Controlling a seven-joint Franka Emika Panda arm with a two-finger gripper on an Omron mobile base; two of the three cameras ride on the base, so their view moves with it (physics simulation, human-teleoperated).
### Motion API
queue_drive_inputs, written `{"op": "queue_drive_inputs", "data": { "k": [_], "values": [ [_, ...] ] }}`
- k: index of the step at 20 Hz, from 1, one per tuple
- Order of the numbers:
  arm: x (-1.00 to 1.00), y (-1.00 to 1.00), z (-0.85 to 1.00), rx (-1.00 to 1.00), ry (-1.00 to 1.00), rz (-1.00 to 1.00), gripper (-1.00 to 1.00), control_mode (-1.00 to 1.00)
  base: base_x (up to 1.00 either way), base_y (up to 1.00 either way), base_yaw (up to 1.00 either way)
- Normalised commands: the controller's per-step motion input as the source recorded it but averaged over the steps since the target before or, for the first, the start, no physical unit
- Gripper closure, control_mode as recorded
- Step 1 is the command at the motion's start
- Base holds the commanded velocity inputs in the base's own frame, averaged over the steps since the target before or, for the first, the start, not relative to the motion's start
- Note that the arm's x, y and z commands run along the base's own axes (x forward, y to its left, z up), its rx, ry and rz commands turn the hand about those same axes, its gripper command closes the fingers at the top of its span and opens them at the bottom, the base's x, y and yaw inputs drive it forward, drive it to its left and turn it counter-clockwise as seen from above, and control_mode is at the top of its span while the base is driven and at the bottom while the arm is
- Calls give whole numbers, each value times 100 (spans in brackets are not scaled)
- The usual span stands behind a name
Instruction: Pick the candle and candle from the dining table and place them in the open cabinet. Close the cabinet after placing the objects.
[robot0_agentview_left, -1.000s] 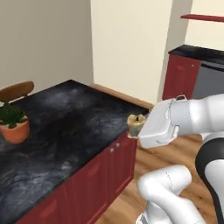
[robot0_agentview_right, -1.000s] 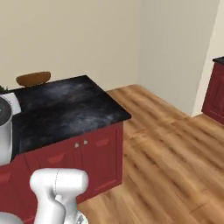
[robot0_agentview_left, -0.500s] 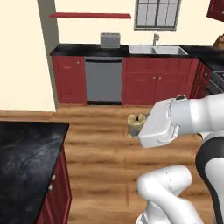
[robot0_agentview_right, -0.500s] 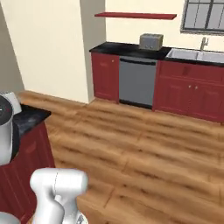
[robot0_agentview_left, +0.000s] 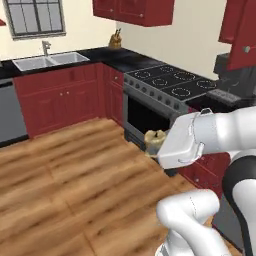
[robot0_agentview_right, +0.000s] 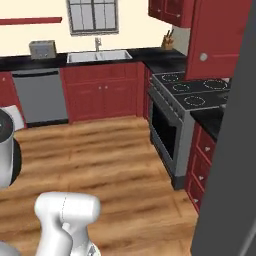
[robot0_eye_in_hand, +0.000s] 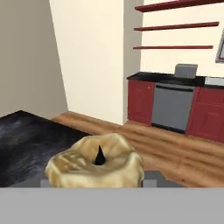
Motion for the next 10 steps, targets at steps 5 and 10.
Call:
{"op": "queue_drive_inputs", "data": {
  "k": [5,10],
  "values": [
    [0,0,0,0,0,0,100,100,1,20,-93],
    [0,0,0,0,0,0,100,100,73,100,-42]
  ]
}}
